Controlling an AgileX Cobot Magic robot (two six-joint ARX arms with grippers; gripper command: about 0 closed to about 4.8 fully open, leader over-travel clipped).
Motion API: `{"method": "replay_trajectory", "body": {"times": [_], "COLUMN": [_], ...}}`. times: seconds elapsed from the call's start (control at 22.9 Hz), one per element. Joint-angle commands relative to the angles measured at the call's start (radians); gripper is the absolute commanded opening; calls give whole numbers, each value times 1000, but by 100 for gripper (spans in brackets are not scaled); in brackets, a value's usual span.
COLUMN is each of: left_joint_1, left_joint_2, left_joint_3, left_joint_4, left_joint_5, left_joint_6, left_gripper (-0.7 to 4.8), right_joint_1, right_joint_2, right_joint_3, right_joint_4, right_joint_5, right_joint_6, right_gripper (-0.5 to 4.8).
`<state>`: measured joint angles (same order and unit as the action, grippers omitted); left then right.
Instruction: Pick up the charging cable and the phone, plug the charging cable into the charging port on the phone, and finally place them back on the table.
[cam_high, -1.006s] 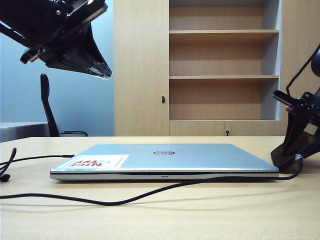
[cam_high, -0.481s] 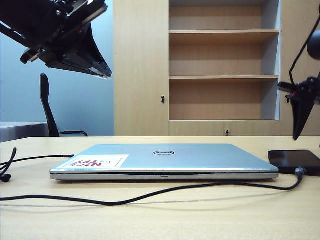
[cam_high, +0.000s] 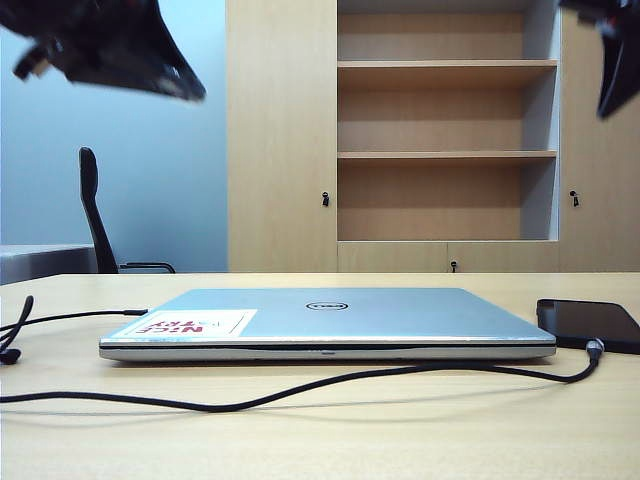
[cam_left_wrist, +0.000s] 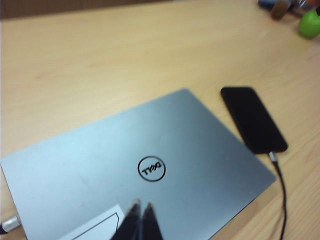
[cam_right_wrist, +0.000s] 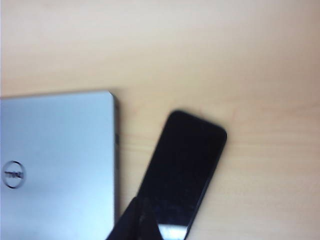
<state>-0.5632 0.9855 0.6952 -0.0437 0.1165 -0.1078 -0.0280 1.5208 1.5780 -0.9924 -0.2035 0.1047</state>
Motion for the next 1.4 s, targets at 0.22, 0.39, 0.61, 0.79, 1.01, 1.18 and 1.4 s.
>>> {"method": "replay_trajectory", "body": {"times": [0.22, 0.39, 0.61, 0.79, 1.01, 1.18, 1.4], "left_joint_1": [-1, -1, -1, -1, -1, -1, -1], "left_joint_2": [-121, -160, -281, -422, -592, -679, -679], "left_joint_3": [3, -3, -113, -255, -392, -441, -494], "left_joint_4": [-154, -229, -219, -158, -92, -34, 36], "left_joint_5": [3, 3, 3, 3, 3, 3, 3], "left_joint_6": [4, 3, 4, 7, 58, 55, 55], "left_gripper": [-6, -6, -6, -6, -6, -6, -6], "right_joint_1": [62, 82, 81, 81, 81, 81, 81], "right_joint_2": [-180, -326, -572, -659, -763, -885, -924], "right_joint_3": [-6, -175, -529, -638, -779, -943, -983], "right_joint_4": [65, 239, 446, 393, 582, 717, 675], "right_joint_5": [3, 2, -3, -24, -73, -87, -114], "right_joint_6": [-58, -57, -57, -57, -57, -56, -44], "right_gripper": [-5, -5, -5, -5, -5, -2, -1]}}
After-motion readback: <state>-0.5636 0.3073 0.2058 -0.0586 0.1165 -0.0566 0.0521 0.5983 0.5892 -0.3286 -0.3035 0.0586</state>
